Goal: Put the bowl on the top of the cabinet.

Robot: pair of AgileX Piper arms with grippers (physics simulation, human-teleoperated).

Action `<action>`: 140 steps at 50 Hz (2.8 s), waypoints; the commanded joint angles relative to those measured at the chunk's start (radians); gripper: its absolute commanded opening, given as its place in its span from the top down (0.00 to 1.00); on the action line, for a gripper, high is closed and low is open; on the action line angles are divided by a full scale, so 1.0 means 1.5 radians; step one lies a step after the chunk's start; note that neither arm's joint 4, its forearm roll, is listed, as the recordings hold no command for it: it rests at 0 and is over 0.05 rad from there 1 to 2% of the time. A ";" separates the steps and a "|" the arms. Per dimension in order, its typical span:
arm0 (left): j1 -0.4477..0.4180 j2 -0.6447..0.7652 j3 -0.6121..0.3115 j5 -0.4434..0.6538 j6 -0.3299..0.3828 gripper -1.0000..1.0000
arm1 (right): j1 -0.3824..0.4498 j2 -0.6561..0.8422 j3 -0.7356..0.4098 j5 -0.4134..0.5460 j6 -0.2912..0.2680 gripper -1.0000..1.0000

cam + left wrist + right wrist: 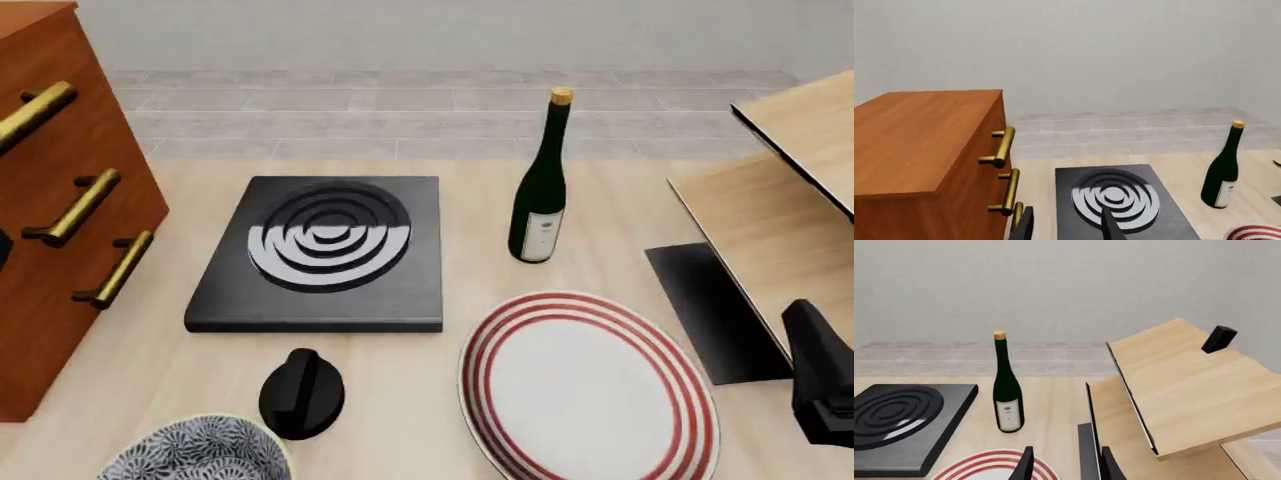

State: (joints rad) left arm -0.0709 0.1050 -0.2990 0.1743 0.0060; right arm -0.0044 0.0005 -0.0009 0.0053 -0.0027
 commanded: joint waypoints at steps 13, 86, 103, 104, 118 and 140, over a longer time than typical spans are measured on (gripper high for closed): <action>-0.120 0.146 -0.174 0.203 -0.012 0.00 | 0.001 0.000 0.001 0.003 0.001 0.00; -0.147 0.073 -0.078 0.484 0.012 0.00 | 0.004 0.006 0.001 0.001 -0.004 0.00; -0.127 0.055 -0.033 0.502 -0.001 0.00 | 0.004 0.002 0.001 0.005 -0.007 0.00; -0.127 0.054 -0.027 0.501 -0.001 0.00 | 0.004 0.002 0.001 0.006 -0.007 0.00; -0.124 0.061 0.015 0.490 -0.022 0.00 | 0.003 0.006 0.001 0.002 -0.005 0.00; -0.124 0.085 0.070 0.457 -0.057 0.00 | 0.004 0.018 0.001 -0.010 -0.008 0.00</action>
State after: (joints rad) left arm -0.2551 0.2165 -0.2328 0.8865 -0.0588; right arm 0.0008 0.0200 0.0000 -0.0033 -0.0132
